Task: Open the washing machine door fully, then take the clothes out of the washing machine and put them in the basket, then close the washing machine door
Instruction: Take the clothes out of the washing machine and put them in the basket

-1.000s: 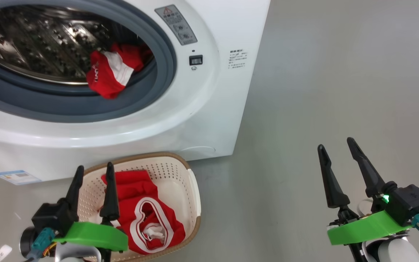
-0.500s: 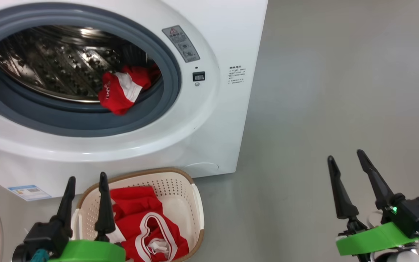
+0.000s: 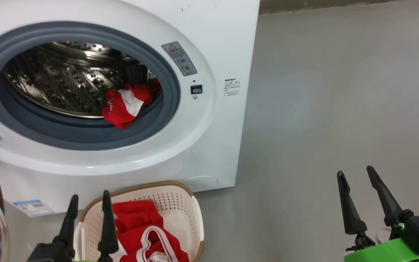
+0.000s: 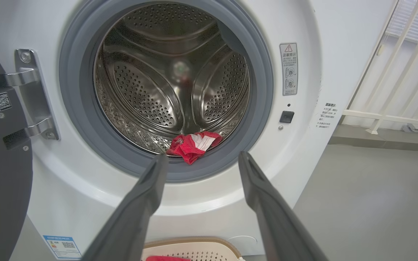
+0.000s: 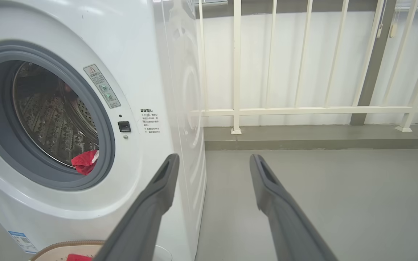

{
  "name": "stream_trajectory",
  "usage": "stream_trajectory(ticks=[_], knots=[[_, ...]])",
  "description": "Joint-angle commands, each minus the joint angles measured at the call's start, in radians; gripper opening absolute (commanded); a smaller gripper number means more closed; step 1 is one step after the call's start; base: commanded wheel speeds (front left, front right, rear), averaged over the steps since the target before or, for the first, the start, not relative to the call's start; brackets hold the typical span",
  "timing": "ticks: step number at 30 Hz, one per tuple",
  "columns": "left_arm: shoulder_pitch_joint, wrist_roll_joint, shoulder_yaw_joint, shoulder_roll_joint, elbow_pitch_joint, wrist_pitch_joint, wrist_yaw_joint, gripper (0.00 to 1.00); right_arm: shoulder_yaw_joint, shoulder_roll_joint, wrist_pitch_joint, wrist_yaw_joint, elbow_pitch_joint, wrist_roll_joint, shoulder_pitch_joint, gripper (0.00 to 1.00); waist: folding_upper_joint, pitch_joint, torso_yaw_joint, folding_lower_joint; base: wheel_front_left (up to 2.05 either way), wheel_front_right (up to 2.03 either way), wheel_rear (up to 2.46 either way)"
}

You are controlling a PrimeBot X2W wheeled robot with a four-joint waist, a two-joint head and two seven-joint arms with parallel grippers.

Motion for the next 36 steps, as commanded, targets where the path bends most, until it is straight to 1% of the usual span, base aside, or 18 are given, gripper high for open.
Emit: stream_trajectory(ticks=[1,17,30,36], knots=[[0.000,0.007,0.027,0.013,-0.033,0.002,0.008,1.00,0.023,-0.013,-0.006,0.005,-0.029,-0.011,-0.001,1.00,0.0000,-0.012,-0.005,0.0000,0.00,0.00,0.00],[0.048,-0.001,0.001,0.010,-0.048,0.022,0.030,1.00,0.029,-0.013,-0.006,0.005,-0.026,-0.020,0.034,1.00,0.0000,-0.049,-0.016,0.0000,0.00,0.00,0.00],[0.048,-0.006,-0.020,0.009,-0.054,0.021,0.038,1.00,0.028,-0.013,-0.006,0.005,-0.032,-0.025,0.035,1.00,0.0000,-0.037,-0.014,0.0000,0.00,0.00,0.00],[0.031,-0.016,-0.020,0.010,-0.044,0.010,0.035,1.00,0.034,-0.013,-0.006,0.005,-0.036,-0.021,0.025,1.00,0.0000,-0.007,-0.014,0.0000,0.00,0.00,0.00]])
